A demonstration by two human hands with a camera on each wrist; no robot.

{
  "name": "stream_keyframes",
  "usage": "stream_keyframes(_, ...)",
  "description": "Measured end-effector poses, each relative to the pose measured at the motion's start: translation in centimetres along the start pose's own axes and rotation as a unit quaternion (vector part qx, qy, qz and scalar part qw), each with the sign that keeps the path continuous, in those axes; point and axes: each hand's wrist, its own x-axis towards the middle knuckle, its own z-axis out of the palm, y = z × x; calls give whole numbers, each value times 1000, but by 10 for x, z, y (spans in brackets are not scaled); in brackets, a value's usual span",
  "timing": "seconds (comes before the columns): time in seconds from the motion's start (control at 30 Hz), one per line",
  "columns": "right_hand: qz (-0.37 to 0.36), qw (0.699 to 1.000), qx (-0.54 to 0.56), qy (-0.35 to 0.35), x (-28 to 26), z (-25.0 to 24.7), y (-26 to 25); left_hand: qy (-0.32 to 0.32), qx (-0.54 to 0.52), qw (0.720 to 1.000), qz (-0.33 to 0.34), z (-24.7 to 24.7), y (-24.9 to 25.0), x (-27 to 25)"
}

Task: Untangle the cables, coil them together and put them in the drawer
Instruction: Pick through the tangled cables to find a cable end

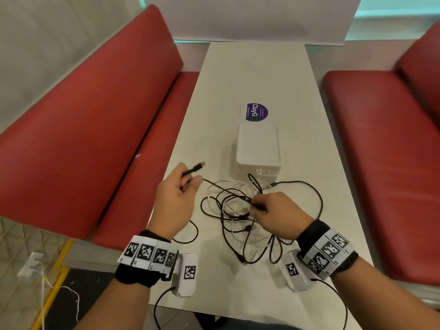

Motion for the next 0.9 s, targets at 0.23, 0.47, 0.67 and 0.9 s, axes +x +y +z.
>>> stream_keyframes(0.23, -59, 984, 70, 156, 7, -17, 1, -17, 203, 970, -136, -20, -45, 7)
stream_keyframes(0.47, -102, 986, -34, 124, 9, -3, -10, -130, 278, 950, 49, 13, -13, 3)
stream_keyframes(0.67, -89, 949, 219, 207, 9, -3, -18, -143, 152, 978, 6, 43, 12, 6)
stream_keyframes(0.9, -51, 988, 114, 96, 2, -23, 20, -85, 17, 994, -62, 17, 13, 20)
